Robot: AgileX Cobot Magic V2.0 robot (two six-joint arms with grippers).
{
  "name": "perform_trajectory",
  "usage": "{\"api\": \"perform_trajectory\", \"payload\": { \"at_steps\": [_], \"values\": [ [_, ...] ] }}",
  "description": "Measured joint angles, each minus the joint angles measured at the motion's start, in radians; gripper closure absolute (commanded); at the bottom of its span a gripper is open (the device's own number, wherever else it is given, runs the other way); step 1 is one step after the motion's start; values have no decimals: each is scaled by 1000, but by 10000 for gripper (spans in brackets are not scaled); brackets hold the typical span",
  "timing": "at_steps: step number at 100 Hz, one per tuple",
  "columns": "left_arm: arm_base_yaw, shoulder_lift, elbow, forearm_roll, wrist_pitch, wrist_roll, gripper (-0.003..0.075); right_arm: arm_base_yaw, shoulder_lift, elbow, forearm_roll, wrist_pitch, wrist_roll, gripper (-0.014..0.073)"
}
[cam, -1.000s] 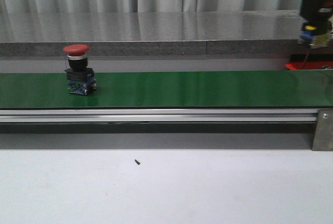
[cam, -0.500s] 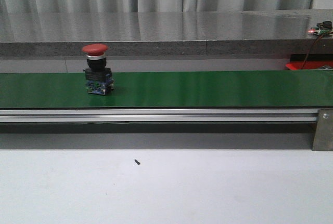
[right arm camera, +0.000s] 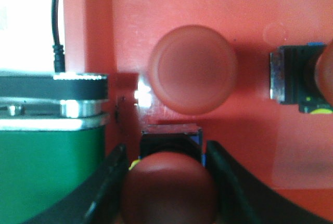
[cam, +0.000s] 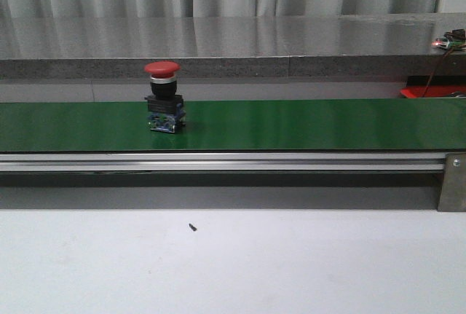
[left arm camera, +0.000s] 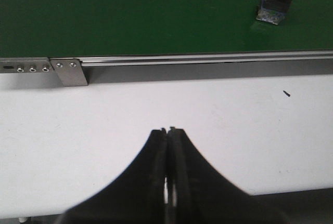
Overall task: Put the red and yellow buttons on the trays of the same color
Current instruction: 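Lower the red button into the red tray and open the right gripper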
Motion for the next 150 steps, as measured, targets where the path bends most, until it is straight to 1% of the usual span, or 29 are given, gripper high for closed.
{"api": "perform_trajectory", "payload": {
  "at_steps": [18,23,28,35,40,45,48,69,89,109,123,137,142,150],
  "values": [
    [0,0,0,0,0,0,740,0,31,0,0,-9,2,500],
    [0,0,0,0,0,0,740,0,39,0,1,-20,2,486],
    [0,0,0,0,0,0,740,0,39,0,3,-22,2,443],
    [0,0,0,0,0,0,740,0,39,0,3,-24,2,336],
    [0,0,0,0,0,0,740,0,39,0,3,-24,2,239],
    [0,0,0,0,0,0,740,0,39,0,3,-24,2,175],
    [0,0,0,0,0,0,740,0,39,0,3,-24,2,155],
    [0,0,0,0,0,0,740,0,37,0,8,-9,2,151],
    [0,-2,0,0,0,0,740,0,-48,0,19,-5,2,151],
    [0,-2,0,0,0,0,740,5,-147,0,29,45,-12,162],
    [0,-2,0,0,0,0,740,43,-205,0,29,108,-70,161],
    [0,-2,0,0,0,0,740,107,-221,0,29,183,-129,155],
    [0,-2,0,0,0,0,740,138,-221,0,29,213,-164,135],
    [0,-2,0,0,0,0,740,190,-221,0,30,258,-216,42]
  ]
}}
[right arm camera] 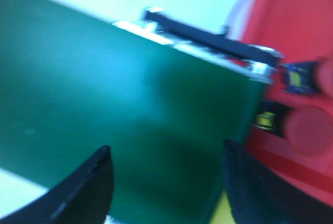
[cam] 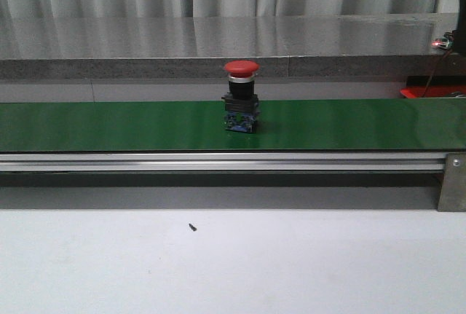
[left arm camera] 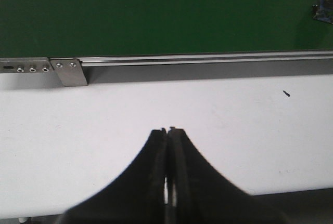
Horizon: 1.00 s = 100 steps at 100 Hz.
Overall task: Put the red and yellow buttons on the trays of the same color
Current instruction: 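Lower the red button into the red tray and open the right gripper, then grasp the second red button on the belt with the right gripper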
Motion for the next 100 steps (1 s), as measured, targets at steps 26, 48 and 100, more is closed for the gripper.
{"api": "perform_trajectory", "payload": {
  "at_steps": [26,48,100],
  "values": [
    [0,0,0,0,0,0,740,181,0,0,19,62,-91,-53],
    [0,0,0,0,0,0,740,283,0,0,19,97,-98,-53],
    [0,0,0,0,0,0,740,365,87,0,91,-46,-122,-53]
  ]
}}
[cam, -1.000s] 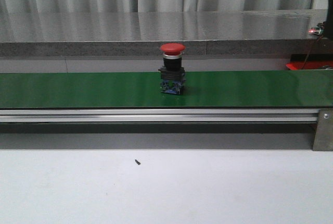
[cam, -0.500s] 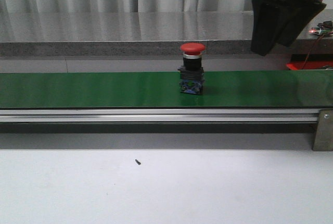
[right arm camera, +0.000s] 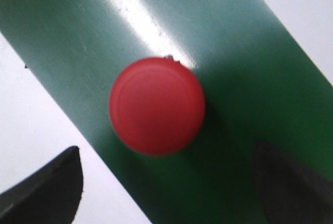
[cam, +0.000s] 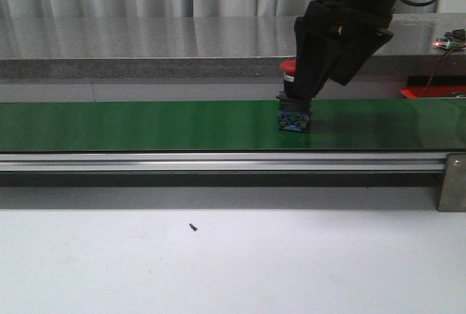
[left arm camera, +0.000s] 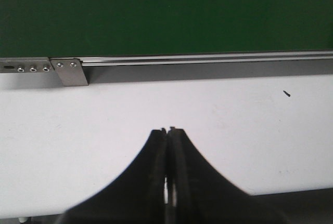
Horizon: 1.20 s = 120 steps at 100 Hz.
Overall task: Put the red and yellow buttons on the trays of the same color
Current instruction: 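Grasp the second red button on the belt with the right gripper, then place the second red button in the red tray beside the others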
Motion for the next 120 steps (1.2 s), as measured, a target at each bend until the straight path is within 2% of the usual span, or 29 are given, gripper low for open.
{"api": "perform_trajectory", "payload": {
  "at_steps": [11,18,25,37,44,51,66,80,120],
  "values": [
    [0,0,0,0,0,0,740,0,20,0,0,-27,-4,-45],
    [0,0,0,0,0,0,740,0,24,0,0,-43,-6,6],
    [0,0,0,0,0,0,740,0,24,0,0,-52,-7,110],
    [0,0,0,0,0,0,740,0,24,0,2,-64,-9,353],
    [0,0,0,0,0,0,740,0,24,0,2,-71,-9,452],
    [0,0,0,0,0,0,740,0,24,0,0,-73,-10,505],
    [0,0,0,0,0,0,740,-2,24,0,-5,-80,-10,502],
    [0,0,0,0,0,0,740,-47,-9,0,-5,-80,16,502],
    [0,0,0,0,0,0,740,-426,-102,0,-9,-92,111,502]
  ]
}}
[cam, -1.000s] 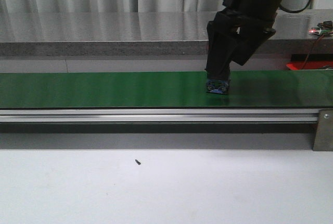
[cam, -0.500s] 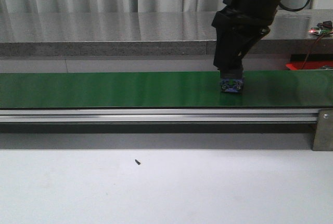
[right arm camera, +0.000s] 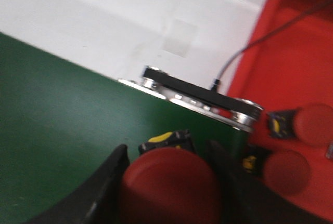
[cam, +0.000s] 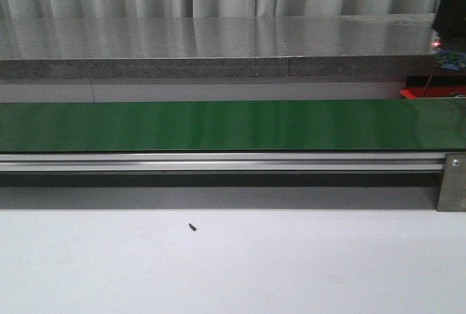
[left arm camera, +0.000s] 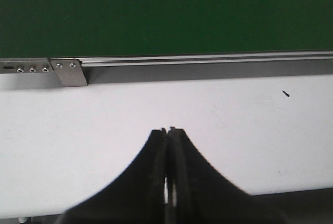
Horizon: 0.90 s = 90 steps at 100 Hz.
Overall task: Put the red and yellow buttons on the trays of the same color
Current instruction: 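Place the second red button in the red tray beside the others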
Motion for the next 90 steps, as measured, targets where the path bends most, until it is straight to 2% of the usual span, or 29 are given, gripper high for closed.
{"api": "perform_trajectory", "payload": {
  "at_steps": [21,37,61,90],
  "values": [
    [0,0,0,0,0,0,740,-178,0,0,0,-39,41,502],
    [0,0,0,0,0,0,740,-254,2,7,0,-66,43,502],
    [0,0,0,0,0,0,740,-305,60,86,15,-154,45,502],
    [0,0,0,0,0,0,740,-306,157,91,75,-236,45,502]
  ]
}}
